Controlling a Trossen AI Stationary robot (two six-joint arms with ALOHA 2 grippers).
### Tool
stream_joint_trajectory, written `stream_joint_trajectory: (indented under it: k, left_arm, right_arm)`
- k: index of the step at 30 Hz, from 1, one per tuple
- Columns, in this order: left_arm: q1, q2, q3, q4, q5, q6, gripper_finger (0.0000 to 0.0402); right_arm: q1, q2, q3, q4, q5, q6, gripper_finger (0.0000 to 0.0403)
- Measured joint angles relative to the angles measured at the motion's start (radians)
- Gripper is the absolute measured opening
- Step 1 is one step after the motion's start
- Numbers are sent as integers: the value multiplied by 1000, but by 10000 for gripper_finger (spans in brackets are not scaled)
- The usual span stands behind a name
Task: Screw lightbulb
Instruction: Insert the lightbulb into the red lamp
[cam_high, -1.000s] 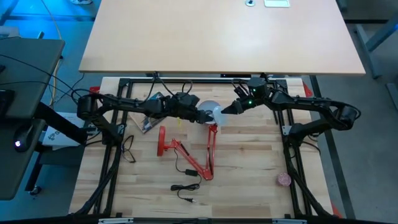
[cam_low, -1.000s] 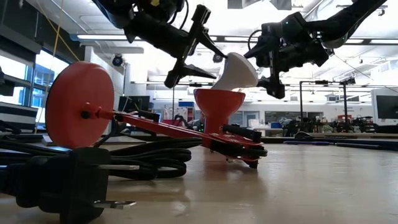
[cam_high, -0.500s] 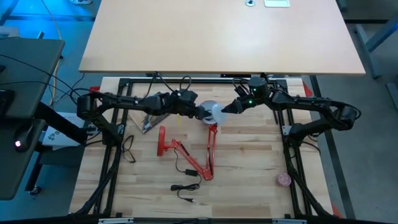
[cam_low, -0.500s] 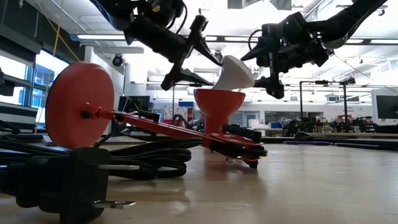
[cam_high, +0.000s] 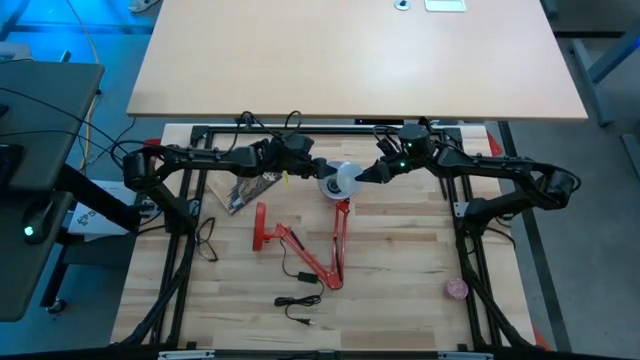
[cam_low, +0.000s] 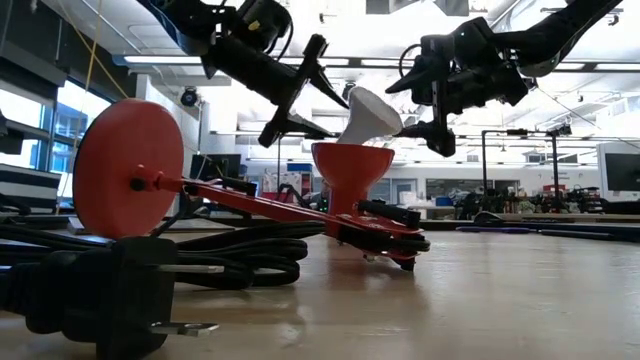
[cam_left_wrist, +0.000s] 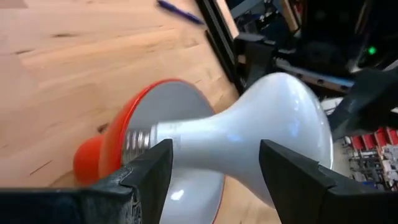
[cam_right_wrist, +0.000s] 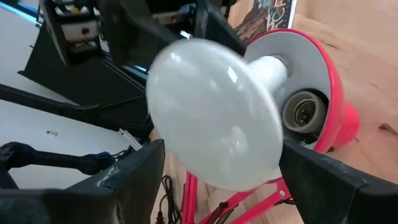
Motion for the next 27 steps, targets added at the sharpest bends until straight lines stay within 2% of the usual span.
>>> stream_joint_trajectory:
  k: [7, 12, 18, 27]
  left_arm:
    - [-40, 0, 0, -46, -23, 23, 227]
    - [-38, 0, 0, -53, -46, 27, 227]
    - [-38, -3, 0, -105, -64, 28, 227]
    - [-28, -3, 0, -93, -61, 46, 227]
  right_arm:
    - [3, 0, 3, 1, -28, 41, 300]
    - [25, 0, 36, -6, -26, 43, 282]
    - [31, 0, 87, -2, -9, 66, 272]
    - [29, 0, 95, 20, 33, 65, 272]
